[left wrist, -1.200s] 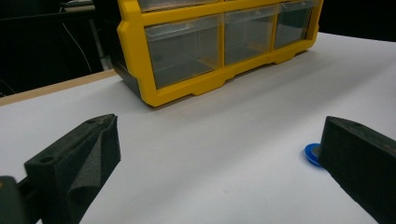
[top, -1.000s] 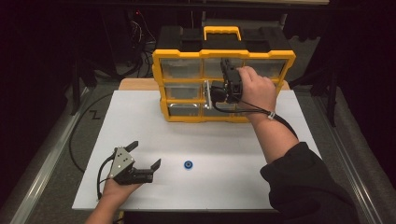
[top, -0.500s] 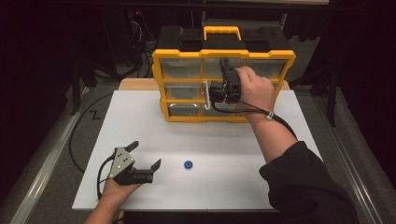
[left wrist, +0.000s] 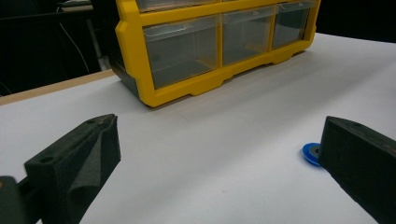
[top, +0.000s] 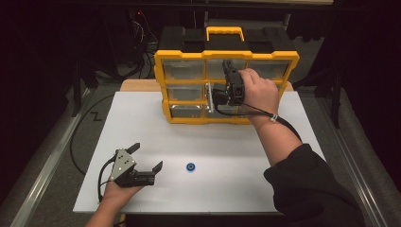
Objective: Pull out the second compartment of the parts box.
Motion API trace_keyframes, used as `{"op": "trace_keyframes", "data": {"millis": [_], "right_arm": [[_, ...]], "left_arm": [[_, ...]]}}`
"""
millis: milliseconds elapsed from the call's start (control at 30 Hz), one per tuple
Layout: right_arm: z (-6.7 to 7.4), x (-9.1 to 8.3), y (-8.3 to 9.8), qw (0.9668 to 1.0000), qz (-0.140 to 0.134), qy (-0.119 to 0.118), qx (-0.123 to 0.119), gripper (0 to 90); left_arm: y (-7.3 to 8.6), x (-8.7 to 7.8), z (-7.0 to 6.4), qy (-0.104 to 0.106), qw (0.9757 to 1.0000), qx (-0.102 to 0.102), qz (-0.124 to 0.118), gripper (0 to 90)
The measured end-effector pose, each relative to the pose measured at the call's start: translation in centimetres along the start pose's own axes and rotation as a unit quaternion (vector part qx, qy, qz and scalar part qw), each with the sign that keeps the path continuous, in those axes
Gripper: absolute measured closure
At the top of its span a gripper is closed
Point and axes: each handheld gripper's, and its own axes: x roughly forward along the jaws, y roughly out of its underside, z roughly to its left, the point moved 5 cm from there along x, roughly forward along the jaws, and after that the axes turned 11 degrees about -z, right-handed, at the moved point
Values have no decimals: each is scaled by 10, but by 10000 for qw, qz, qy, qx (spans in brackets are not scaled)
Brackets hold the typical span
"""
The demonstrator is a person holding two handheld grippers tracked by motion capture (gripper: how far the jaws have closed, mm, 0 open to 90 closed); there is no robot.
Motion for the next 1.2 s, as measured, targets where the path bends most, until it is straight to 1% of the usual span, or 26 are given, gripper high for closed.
{"op": "trace_keyframes", "data": {"millis": [333, 633, 900, 1033, 1067, 1100, 1133, 1200], "right_arm": [[-1, -3, -1, 10000, -8, -14, 4, 848], [-2, -8, -2, 10000, 39, -65, 7, 842], [-3, -10, -3, 10000, -1, -98, 7, 830], [-4, -10, -3, 9999, -20, -133, 42, 794], [-4, -11, -2, 9999, -26, -139, 84, 788], [-5, -11, -2, 9998, -21, -176, 82, 765], [-5, -11, -2, 9998, -21, -176, 82, 765], [-6, -11, -1, 9996, 31, -250, 99, 737]], "left_arm": [[0, 0, 0, 1, 10000, -6, -1, 0], [0, 0, 0, -8, 10000, 10, -5, 0], [-1, 0, 0, -11, 10000, 8, -12, 0], [0, 0, 0, -6, 10000, 12, -8, 0], [0, 0, 0, -5, 10000, 14, -11, 0], [-1, 0, 0, -6, 10000, 13, -17, 0], [-1, 0, 0, -4, 10000, 15, -17, 0], [-1, 0, 0, -14, 10000, 14, -24, 0]]}}
